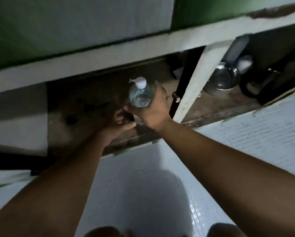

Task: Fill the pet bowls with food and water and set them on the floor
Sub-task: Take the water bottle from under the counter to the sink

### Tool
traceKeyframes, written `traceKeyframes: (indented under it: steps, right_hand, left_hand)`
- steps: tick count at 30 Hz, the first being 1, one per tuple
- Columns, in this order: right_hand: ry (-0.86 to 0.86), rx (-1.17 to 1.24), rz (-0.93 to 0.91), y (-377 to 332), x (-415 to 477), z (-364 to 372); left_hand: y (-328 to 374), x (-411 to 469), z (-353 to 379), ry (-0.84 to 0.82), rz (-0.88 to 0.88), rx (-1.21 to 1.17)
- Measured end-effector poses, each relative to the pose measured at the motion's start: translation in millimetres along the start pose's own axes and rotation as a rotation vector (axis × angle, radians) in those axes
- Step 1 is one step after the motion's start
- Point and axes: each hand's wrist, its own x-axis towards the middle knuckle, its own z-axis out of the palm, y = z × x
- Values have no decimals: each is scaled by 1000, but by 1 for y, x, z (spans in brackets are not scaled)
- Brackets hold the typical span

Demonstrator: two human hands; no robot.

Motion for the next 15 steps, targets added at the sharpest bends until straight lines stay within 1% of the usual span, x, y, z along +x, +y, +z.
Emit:
traceKeyframes:
  steps: [3,6,9,11,15]
  right_hand:
    - [-39,122,-36,21,22,5]
    - [-89,203,-63,32,38,6]
    - [-139,264,-69,37,45,4]
    - [-164,305,-60,41,47,2]
    - [-180,309,-61,45,44,6]
  left_hand:
    - [-9,37,2,-7,73,-29]
    - [-11,65,3,-91,100,-49]
    - [0,71,9,-189,79,-12]
    - [2,69,12,-228,61,17]
    - [7,61,22,-268,97,50]
